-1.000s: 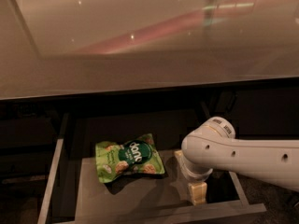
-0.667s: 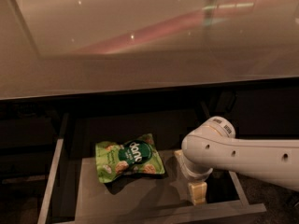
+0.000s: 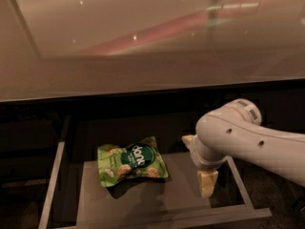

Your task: Open top drawer

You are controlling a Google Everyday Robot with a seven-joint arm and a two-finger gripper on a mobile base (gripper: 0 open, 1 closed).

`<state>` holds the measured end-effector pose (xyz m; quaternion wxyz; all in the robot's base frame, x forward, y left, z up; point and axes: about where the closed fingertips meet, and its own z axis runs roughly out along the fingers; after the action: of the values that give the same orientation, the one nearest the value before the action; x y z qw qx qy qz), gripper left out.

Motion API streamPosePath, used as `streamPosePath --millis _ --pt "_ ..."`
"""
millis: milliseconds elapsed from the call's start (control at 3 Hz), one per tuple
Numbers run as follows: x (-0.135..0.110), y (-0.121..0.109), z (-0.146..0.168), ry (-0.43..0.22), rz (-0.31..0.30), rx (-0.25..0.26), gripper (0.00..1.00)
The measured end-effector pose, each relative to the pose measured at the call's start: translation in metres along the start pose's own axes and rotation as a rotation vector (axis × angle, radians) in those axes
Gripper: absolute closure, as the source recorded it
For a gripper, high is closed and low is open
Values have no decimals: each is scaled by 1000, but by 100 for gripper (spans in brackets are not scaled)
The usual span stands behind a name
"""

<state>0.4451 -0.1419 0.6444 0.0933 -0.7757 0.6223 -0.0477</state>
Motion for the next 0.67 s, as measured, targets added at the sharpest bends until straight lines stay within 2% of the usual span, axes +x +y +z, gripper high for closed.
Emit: streamPosePath --millis 333,667 --pt "-4 -8 -25 6 -7 36 0" --pt "-2 -7 -22 -26 -10 29 0"
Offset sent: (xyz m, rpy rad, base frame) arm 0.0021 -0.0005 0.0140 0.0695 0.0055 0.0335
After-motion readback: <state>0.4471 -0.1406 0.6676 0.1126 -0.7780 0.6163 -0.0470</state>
